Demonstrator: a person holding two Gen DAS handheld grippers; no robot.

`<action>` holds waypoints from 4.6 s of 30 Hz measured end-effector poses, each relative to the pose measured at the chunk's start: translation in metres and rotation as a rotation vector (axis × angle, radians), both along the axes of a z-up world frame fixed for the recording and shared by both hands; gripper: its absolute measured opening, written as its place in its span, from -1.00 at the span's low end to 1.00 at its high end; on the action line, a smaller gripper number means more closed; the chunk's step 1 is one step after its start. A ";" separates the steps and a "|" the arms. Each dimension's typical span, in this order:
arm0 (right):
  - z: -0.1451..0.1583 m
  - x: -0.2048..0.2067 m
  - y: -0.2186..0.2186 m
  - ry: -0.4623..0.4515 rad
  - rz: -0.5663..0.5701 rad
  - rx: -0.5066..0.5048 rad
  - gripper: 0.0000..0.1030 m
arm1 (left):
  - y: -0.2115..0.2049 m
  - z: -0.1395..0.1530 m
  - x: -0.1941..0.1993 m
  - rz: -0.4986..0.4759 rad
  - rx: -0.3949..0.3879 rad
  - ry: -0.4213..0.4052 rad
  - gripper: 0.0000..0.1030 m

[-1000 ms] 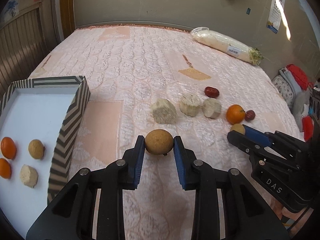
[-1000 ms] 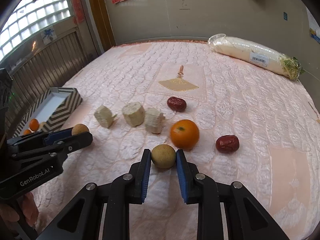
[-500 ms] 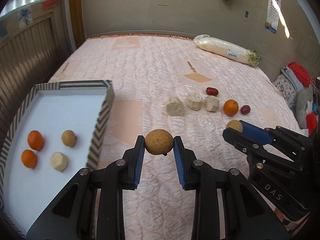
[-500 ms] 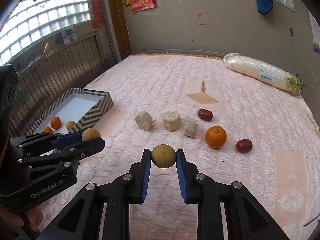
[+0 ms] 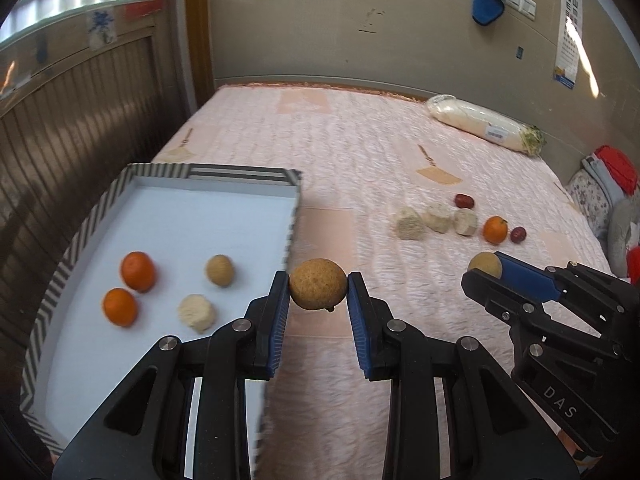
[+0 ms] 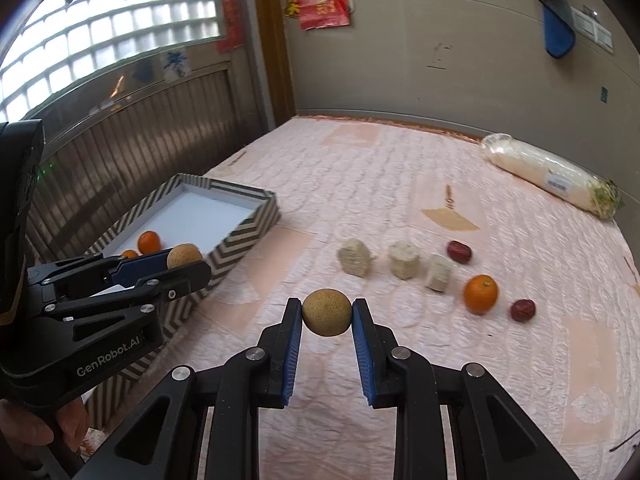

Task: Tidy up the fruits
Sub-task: 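Carry both held fruits over the striped white tray, then open both tools to drop the fruits and withdraw toward the remaining items, then grasp a beige cake with the left tool while the right tool grasps an orange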

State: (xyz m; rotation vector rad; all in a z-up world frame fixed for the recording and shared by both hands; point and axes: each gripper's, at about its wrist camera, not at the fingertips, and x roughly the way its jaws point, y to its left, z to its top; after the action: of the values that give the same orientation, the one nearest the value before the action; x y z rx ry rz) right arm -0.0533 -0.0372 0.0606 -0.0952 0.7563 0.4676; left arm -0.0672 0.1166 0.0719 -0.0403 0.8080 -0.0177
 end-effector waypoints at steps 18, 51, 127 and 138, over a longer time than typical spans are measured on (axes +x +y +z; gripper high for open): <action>0.004 -0.008 0.078 -0.005 0.148 -0.030 -0.53 | 0.068 -0.005 -0.017 0.128 0.015 0.005 -0.45; -0.047 -0.015 0.193 0.113 0.418 -0.145 -0.52 | 0.142 -0.037 -0.027 0.254 -0.039 0.115 -0.45; -0.041 0.080 -0.106 0.106 -0.114 -0.061 -0.08 | -0.093 -0.048 0.111 -0.124 0.001 0.119 0.21; -0.055 0.099 -0.103 0.117 -0.116 -0.033 -0.39 | -0.088 -0.055 0.116 -0.084 -0.002 0.106 -0.17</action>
State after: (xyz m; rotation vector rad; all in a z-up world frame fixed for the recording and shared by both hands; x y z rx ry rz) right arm 0.0452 -0.1403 0.0061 -0.0548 0.8793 0.3530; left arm 0.0488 0.0288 0.0174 -0.0093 0.9148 -0.0961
